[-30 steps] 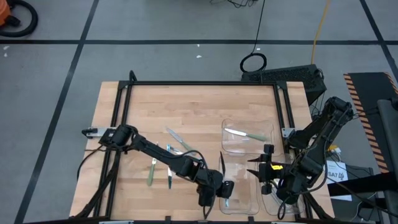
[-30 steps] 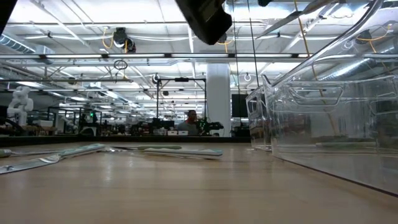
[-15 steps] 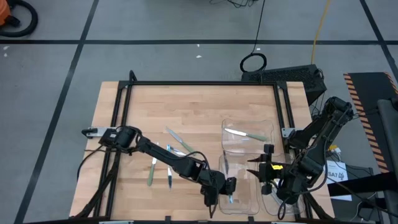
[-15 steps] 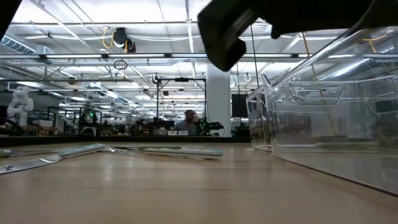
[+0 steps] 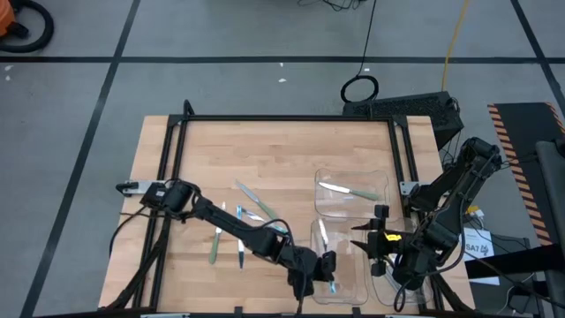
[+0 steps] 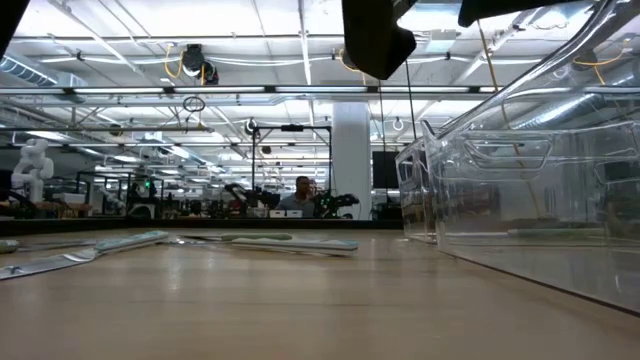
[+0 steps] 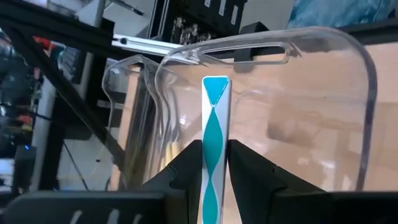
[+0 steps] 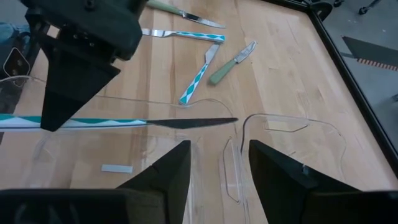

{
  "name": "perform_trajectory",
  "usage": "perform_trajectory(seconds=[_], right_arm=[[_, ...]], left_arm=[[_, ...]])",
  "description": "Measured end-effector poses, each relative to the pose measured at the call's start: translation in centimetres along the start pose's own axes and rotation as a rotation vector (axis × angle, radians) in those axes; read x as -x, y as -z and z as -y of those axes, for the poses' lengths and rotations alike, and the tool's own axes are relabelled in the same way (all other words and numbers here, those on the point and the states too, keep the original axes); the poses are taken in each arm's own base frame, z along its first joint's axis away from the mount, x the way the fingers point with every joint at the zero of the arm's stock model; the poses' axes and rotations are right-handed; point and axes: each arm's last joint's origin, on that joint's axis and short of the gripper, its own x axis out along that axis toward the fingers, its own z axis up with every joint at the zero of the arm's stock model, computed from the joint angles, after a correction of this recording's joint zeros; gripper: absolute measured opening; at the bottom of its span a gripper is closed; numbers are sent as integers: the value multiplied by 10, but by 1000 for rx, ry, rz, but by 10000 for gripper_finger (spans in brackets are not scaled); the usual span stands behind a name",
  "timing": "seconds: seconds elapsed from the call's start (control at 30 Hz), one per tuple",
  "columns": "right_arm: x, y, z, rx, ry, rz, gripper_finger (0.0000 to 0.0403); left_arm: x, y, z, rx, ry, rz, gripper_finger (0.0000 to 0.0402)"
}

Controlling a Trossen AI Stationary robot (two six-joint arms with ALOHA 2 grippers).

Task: Sort silverware by color (type)
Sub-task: Put the blue knife into the bottom left transparent bin, then put the green knife into the top transparent bin

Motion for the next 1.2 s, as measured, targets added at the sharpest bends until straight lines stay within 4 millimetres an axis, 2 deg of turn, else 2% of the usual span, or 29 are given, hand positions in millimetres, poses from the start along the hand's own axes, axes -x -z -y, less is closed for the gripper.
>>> perform_trajectory(seconds=[0.17,0.4,0.53,0.67,0.87,1.0,1.1,1.2], right_arm=[[0,0,0,-1,0,0,155],[0,0,0,-1,0,0,155],[0,0,0,0,0,0,155],[0,0,0,-1,0,0,155],[0,0,0,-1,13,9,155],[-2,0,-2,0,25,18,155],[-3,-1,-4,-12,13,22,155],[-3,-2,-5,-25,5,29,155]], left_arm=[[0,-3,-4,159,-46,26,100],[0,0,-5,194,-72,-37,195],[0,-2,-5,336,-87,-36,232],[11,-15,-22,488,-118,-158,238],[50,-36,-51,732,48,-297,239],[67,-48,-49,722,193,-340,239],[72,-43,-43,739,266,-409,239],[78,-23,-41,825,306,-536,239]])
